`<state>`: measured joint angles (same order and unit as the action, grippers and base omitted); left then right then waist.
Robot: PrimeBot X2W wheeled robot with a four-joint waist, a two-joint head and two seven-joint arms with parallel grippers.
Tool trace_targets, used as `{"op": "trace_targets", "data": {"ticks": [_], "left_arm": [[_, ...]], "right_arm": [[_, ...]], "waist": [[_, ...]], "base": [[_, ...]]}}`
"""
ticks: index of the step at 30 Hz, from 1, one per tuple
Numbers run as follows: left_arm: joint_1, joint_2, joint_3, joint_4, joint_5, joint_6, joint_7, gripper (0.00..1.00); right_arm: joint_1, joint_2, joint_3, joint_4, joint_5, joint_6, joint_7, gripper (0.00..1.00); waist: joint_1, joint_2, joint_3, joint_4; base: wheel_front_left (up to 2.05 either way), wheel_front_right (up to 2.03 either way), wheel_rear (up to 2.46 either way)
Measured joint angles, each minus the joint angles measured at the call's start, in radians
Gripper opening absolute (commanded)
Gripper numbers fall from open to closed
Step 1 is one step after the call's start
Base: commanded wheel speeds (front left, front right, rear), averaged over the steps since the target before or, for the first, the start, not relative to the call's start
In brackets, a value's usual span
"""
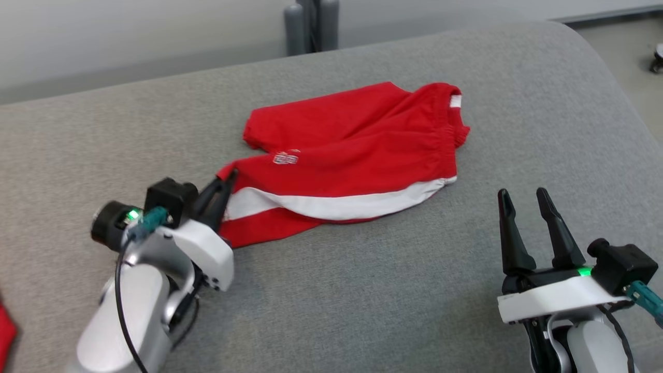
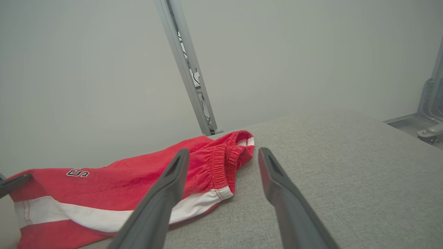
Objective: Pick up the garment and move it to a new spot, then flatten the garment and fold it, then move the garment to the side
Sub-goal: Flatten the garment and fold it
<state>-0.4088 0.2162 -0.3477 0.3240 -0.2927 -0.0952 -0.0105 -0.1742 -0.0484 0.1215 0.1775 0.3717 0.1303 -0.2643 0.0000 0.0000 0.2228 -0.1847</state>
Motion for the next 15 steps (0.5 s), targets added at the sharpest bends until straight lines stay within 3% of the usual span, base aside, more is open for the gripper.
{"op": "trace_targets", "data": {"ticks": [7, 8, 9, 10, 15], "left_arm": [[-0.149, 0.018, -0.002, 0.265, 0.047, 0.050, 0.062, 0.00], [-0.160, 0.017, -0.004, 0.295, 0.049, 0.057, 0.063, 0.39], [-0.167, 0.016, -0.009, 0.321, 0.058, 0.063, 0.063, 0.96], [-0.174, 0.014, -0.009, 0.342, 0.063, 0.074, 0.053, 1.00], [-0.208, -0.015, -0.008, 0.409, 0.062, 0.088, -0.027, 1.00]], "right_arm": [[-0.024, 0.000, 0.011, -0.008, 0.027, 0.000, 0.000, 1.00], [-0.024, 0.000, 0.010, -0.009, 0.028, 0.000, 0.000, 1.00], [-0.024, 0.000, 0.010, -0.009, 0.030, 0.000, 0.000, 1.00], [-0.024, 0.000, 0.008, -0.010, 0.031, 0.000, 0.000, 1.00], [-0.027, 0.000, -0.014, -0.012, 0.030, 0.000, 0.000, 1.00]], "waist": [[0.0000, 0.0000, 0.067, -0.068], [0.0000, 0.0000, 0.074, -0.074], [0.0000, 0.0000, 0.079, -0.078], [0.0000, 0.0000, 0.084, -0.081], [0.0000, 0.0000, 0.085, -0.069]], "base": [[0.00, 0.00, 0.00], [0.00, 0.00, 0.00], [0.00, 0.00, 0.00], [0.00, 0.00, 0.00], [0.00, 0.00, 0.00]]}}
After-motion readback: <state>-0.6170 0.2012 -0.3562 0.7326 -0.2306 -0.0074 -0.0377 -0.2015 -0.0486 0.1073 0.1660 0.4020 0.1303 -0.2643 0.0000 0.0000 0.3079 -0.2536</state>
